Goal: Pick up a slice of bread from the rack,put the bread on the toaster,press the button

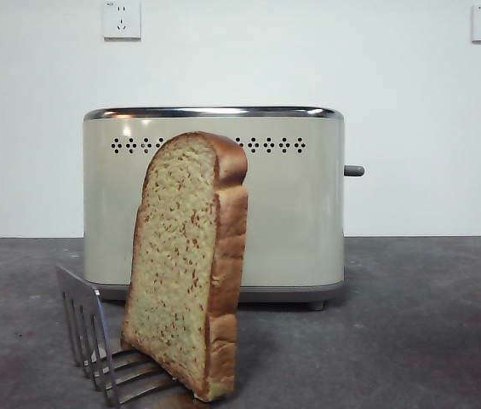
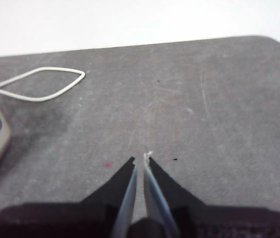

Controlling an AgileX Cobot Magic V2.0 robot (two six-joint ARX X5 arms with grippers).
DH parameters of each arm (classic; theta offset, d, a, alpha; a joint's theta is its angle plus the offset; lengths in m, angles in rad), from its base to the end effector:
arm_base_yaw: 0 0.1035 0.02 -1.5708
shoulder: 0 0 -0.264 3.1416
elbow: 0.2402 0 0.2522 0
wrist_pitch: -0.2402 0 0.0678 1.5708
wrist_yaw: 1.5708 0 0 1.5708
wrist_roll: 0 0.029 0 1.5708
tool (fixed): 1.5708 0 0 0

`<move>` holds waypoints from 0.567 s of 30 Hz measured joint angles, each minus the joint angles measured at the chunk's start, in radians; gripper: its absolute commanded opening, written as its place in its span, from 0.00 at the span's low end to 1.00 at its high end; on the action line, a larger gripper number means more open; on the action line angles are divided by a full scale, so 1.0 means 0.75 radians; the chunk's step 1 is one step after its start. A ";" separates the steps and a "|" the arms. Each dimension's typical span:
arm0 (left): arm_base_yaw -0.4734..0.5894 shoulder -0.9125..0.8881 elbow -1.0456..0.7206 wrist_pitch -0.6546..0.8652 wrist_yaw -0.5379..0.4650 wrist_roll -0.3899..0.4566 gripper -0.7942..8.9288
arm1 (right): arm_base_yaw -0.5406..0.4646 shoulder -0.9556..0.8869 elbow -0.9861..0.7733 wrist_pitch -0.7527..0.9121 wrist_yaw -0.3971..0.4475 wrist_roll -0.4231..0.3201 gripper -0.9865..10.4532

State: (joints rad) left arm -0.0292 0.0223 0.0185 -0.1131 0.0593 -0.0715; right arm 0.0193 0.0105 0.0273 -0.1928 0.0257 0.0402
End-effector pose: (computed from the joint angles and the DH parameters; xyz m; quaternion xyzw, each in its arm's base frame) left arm 0.0972 -0.0046 0.1572 -0.0365 0.0599 -0.0420 0.9966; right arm 0.0952 0.0011 0.1534 0.0180 0.0878 -0.0050 0.9960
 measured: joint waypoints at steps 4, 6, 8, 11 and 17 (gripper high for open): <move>0.000 0.002 0.000 0.001 -0.001 -0.001 0.11 | 0.000 0.000 0.000 -0.001 0.001 0.103 0.11; 0.000 0.007 0.000 0.000 -0.001 -0.001 0.11 | 0.000 0.000 0.000 0.000 0.000 0.127 0.11; 0.000 0.012 0.000 0.000 -0.001 -0.001 0.11 | 0.000 0.000 0.000 0.000 0.003 0.138 0.11; 0.000 0.026 0.000 0.001 -0.001 -0.001 0.07 | 0.000 0.000 0.000 0.001 0.005 0.146 0.08; 0.000 0.094 0.000 0.000 -0.001 -0.063 0.07 | 0.000 0.000 0.001 0.009 0.015 0.148 0.08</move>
State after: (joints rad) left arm -0.0292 0.0929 0.0185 -0.1131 0.0589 -0.1188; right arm 0.0193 0.0105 0.0277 -0.1864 0.0368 0.1513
